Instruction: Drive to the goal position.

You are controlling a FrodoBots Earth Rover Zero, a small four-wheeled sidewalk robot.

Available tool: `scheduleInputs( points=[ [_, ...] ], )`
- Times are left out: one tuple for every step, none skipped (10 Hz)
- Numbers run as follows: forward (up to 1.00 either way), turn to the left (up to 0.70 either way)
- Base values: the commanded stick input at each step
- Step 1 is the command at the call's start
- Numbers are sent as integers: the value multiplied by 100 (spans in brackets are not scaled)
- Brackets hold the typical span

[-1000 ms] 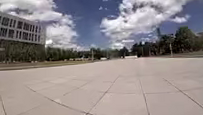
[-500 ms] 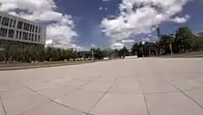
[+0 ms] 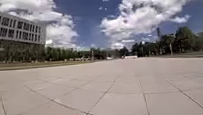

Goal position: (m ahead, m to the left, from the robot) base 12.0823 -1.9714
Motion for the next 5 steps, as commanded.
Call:
scheduleInputs(
  points=[
    [6,0],
    [6,0],
    [6,0],
    [6,0],
    [6,0]
  ],
)
